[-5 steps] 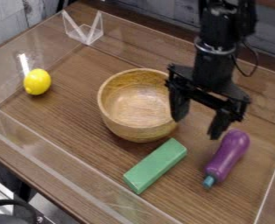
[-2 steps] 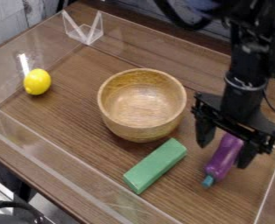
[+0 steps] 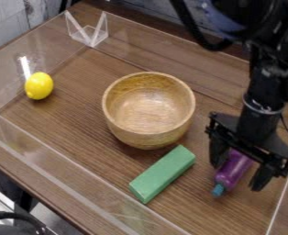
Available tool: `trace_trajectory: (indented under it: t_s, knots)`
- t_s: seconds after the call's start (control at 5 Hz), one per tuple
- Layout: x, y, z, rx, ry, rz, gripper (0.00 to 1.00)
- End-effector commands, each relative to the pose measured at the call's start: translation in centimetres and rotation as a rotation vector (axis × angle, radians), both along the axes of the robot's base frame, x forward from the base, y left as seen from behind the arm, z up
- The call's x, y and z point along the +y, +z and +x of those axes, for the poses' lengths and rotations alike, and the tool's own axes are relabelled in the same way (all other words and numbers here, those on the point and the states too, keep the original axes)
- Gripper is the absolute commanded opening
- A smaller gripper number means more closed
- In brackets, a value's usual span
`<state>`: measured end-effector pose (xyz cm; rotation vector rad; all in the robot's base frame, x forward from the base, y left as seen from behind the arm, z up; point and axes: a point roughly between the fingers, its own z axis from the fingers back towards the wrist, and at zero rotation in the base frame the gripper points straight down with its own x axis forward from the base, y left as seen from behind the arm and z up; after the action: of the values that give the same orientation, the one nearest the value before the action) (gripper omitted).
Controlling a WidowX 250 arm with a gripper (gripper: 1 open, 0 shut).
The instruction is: Put the purple eggplant in the brown bowl
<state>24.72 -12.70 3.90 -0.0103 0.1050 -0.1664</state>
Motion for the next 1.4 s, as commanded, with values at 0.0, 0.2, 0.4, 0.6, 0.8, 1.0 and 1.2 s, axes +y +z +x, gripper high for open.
trace_trajectory:
  t_s: [0.0,0.2,0.4,0.6,0.8,1.0,1.2]
  knots:
    - [-0.9,0.6,1.2,-0.050,-0.011,-0.015,1.00]
    - [-1.1,0.2,1.5,-0.047,-0.009,-0.011,1.00]
    - [-1.1,-0.1,2.0,-0.049,-0.003,-0.007,1.00]
    - [-1.1,-0.3,2.4,-0.051,0.002,-0.003,1.00]
    - [-1.1,-0.4,2.8,-0.052,0.008,0.001,1.00]
    - [-1.0,-0.5,3.1,-0.052,0.014,0.007,0.00]
    - [-0.9,-0.2,3.5,-0.049,0.022,0.012,0.00]
